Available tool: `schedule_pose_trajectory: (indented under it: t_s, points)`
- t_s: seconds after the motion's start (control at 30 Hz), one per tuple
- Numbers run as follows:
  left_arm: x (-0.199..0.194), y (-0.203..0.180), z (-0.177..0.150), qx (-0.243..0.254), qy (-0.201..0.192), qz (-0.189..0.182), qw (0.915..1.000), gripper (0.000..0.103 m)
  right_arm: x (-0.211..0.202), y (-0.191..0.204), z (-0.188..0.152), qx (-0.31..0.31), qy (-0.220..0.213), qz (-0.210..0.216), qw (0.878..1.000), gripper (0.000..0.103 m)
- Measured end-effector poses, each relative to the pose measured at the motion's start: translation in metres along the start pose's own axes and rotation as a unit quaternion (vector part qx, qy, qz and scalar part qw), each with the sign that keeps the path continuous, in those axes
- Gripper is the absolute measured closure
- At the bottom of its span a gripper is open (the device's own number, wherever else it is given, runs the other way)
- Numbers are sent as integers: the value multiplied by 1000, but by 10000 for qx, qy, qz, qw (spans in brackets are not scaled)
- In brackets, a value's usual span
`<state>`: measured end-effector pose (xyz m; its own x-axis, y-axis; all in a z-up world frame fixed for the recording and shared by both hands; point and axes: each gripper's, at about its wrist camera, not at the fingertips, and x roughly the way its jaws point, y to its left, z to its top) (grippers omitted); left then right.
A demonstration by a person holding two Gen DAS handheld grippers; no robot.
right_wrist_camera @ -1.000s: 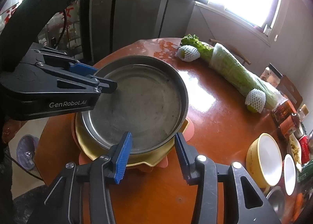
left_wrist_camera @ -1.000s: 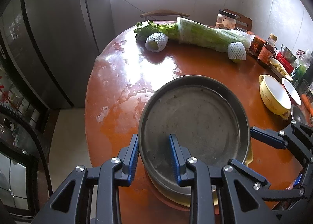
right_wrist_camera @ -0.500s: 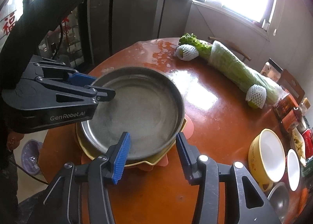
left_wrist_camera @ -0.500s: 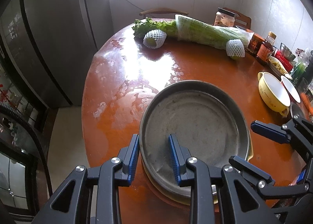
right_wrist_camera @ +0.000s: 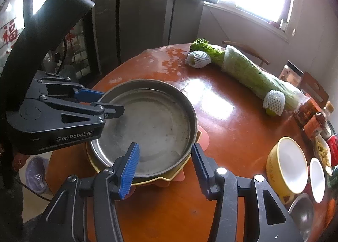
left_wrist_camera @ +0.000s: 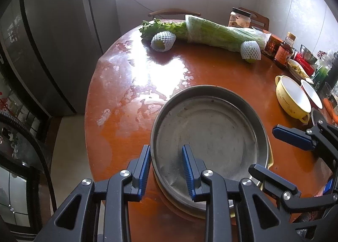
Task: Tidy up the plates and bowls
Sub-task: 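Lower the steel tray onto the yellow shell plate with the left gripper, then open the left gripper and withdraw it from the tray rim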
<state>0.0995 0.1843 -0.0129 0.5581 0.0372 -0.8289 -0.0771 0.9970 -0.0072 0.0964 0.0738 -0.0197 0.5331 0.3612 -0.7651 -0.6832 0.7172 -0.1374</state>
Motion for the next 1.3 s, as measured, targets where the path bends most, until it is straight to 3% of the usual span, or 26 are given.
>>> schedule_pose_trajectory:
  t_s: [0.43,0.6,0.8,0.97,1.3]
  points:
    - [-7,0,-1,-53,-136,-14,9999,70,-6,-3,-3,69,-26,-10,10000,49]
    - [-17,-1,-1,-73,-331,-37,9994,56,-10,-5,-5,109,-68,-47,9999,47]
    - [-29,-1,0,-173,-519,-20,9985,53,-20,-11,-7,250,-199,-104,9994,46]
    - [-49,-11,1,-119,-824,-13,9965,41,-36,-20,-11,415,-371,-156,9983,44]
    - [-79,-59,5,288,-1246,-70,9918,34,-78,-40,-22,648,-788,-320,9943,40]
